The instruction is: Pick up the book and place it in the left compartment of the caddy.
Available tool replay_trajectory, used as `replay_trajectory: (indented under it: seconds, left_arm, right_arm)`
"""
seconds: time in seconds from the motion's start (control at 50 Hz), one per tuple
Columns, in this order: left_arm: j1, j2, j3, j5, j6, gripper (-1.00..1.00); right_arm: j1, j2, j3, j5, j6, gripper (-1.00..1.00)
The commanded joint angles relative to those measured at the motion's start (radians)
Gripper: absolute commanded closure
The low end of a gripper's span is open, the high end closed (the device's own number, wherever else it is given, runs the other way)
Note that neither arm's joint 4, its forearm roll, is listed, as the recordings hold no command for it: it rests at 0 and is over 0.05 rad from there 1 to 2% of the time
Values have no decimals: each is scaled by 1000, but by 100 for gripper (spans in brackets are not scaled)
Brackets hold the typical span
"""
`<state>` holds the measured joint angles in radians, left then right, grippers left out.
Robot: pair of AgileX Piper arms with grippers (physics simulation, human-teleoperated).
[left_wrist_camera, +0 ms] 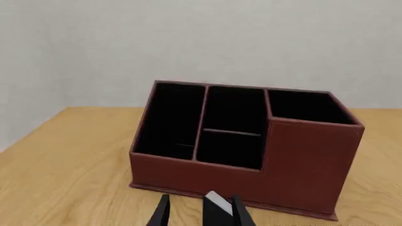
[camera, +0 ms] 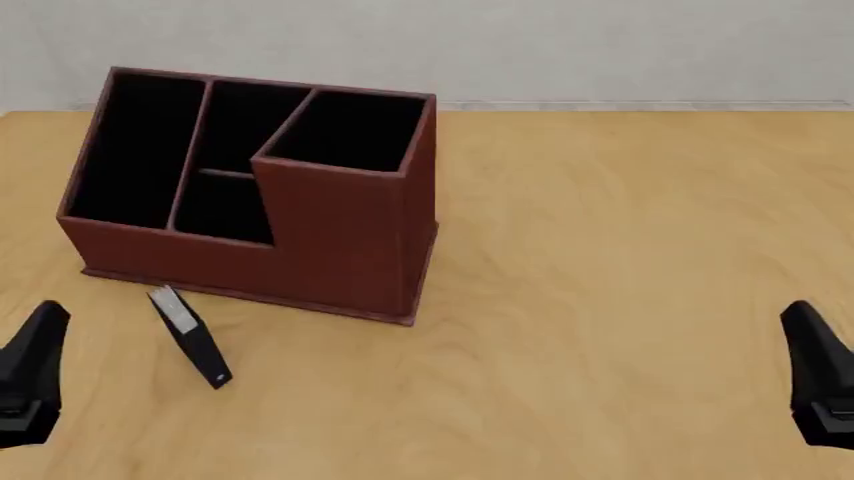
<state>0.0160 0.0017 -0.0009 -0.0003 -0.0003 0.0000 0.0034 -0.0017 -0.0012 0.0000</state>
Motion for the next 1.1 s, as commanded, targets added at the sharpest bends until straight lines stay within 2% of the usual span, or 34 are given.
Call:
replay_trajectory:
  seconds: [0.02, 0.4, 0.42, 0.44, 0.48, 0.5, 0.52, 0.56, 0.58, 0.64, 0.66, 0.68, 0.74, 0.76, 0.8, 0.84, 0.88, 0.94, 1.0, 1.02, 1.1]
  left_arm:
    - [-16, 1, 0, -1, 2, -100]
    - [-16, 21, -27, 8, 0, -100]
    - [-16, 13, -8, -2, 0, -100]
    - [-26, 26, -18, -6, 0, -100]
    - [-16, 144, -11, -75, 1, -100]
    - [-16, 148, -11, -80, 1, -100]
    - [-29, 133, -46, -30, 5, -100]
    - [-39, 177, -52, -33, 10, -100]
    - [-42, 164, -71, -2, 34, -100]
    - [-39, 183, -137, 76, -13, -100]
    - [-39, 184, -137, 76, -13, -100]
    - [-43, 227, -190, 137, -26, -100]
    - [-58, 254, -223, 171, -23, -100]
    - [-42, 317, -267, 207, -69, -100]
    - [-55, 307, -304, 248, -53, -100]
    - [-59, 342, -364, 311, -102, -100]
    - [-68, 341, -383, 333, -108, -100]
    - [-83, 369, -464, 427, -165, -100]
    - [-97, 402, -507, 486, -243, -100]
    - [-102, 415, -523, 500, -222, -100]
    - [-99, 438, -583, 545, -232, -100]
  right_arm:
    - [0, 6, -2, -4, 0, -100]
    - [0, 5, -3, -1, 0, -100]
    - [0, 5, -3, -1, 0, -100]
    - [0, 6, -3, -1, 0, -100]
    - [0, 5, -3, -1, 0, -100]
    - [0, 5, -3, -1, 0, -100]
    - [0, 5, -3, -1, 0, -100]
    - [0, 5, -3, -1, 0, -100]
    - [0, 5, -3, -1, 0, -100]
    - [0, 5, -3, -1, 0, -100]
    - [0, 5, -3, -1, 0, -100]
    - [0, 6, -3, -1, 0, -100]
    - [0, 5, -3, -1, 0, -100]
    - [0, 6, -3, -1, 0, -100]
    - [0, 6, -3, -1, 0, -100]
    - [0, 5, -3, -1, 0, -100]
    - [0, 5, -3, -1, 0, -100]
    - [0, 5, -3, -1, 0, -100]
    - [0, 6, -3, -1, 0, -100]
    - [0, 5, -3, -1, 0, -100]
    - [0, 5, -3, -1, 0, -100]
